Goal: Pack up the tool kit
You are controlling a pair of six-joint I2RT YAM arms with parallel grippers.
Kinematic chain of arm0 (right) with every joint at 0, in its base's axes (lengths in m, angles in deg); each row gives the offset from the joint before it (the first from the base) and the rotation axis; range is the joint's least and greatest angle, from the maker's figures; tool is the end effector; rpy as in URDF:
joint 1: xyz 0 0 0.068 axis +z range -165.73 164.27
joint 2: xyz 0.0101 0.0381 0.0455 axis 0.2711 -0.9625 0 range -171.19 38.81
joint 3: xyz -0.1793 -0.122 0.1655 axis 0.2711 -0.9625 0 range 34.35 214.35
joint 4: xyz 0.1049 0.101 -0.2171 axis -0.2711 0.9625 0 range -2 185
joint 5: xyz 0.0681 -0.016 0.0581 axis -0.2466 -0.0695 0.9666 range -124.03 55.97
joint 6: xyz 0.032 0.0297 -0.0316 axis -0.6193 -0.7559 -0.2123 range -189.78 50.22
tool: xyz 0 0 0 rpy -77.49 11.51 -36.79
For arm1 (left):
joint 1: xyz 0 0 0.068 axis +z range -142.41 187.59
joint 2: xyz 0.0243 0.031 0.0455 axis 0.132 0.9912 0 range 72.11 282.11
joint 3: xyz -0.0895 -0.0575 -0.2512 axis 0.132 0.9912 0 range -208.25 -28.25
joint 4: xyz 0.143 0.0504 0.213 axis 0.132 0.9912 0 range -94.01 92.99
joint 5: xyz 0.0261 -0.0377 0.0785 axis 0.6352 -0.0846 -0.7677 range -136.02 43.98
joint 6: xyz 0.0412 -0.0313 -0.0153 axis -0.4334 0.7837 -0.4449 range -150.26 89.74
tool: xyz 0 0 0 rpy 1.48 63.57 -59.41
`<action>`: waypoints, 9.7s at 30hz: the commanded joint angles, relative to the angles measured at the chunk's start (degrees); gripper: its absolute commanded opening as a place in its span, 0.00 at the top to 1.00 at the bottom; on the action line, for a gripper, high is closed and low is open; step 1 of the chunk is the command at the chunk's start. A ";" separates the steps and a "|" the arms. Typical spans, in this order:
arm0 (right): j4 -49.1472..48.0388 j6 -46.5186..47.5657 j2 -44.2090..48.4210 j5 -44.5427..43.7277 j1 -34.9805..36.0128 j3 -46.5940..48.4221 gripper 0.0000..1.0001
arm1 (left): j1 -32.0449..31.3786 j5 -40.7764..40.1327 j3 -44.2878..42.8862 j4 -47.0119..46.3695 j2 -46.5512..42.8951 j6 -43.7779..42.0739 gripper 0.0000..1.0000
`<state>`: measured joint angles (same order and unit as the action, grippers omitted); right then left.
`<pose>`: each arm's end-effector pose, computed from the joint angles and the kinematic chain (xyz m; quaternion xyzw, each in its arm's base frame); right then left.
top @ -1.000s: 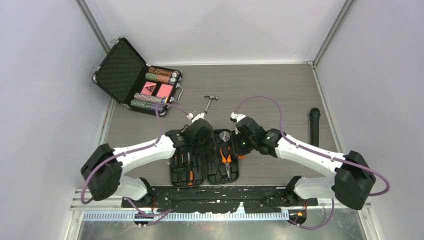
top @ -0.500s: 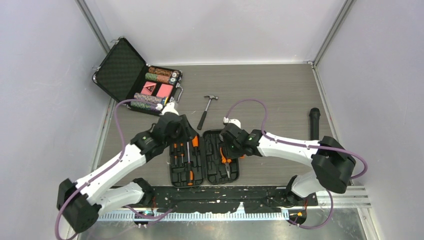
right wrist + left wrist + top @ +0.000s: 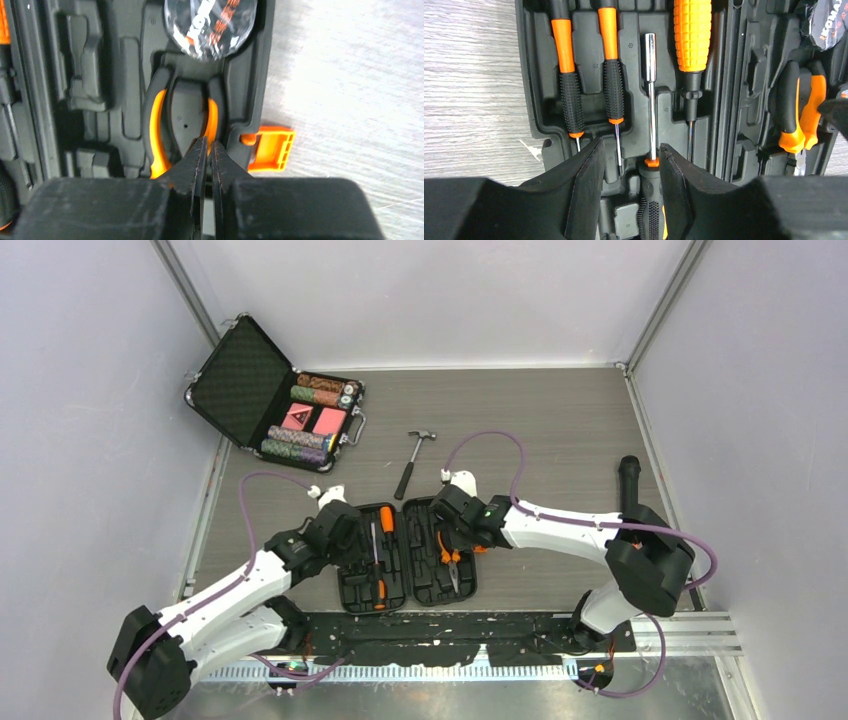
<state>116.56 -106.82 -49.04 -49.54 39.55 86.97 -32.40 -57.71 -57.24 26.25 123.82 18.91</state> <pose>0.1745 0.2352 0.1878 -0.1228 0.9577 0.0711 0.2504 0.1357 -0.1044 0.1945 -0.1077 0.9377 -0.1529 0.2927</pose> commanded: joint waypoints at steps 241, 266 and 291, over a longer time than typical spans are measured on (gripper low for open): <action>0.88 1.40 -38.34 -10.00 -28.18 46.14 0.88 | 13.80 -21.19 -7.05 9.30 -26.39 -28.51 0.01; -4.02 21.63 -13.86 7.78 -39.98 8.40 0.71 | 14.06 -20.05 -6.68 8.41 -25.26 -28.86 0.03; -3.35 25.28 -2.07 16.67 -38.62 11.97 0.95 | 14.06 5.00 -10.76 0.26 -19.38 -21.89 0.03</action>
<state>115.40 -82.97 -60.80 -33.24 -0.66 98.53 -18.59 -63.30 -64.54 33.77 100.76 -6.71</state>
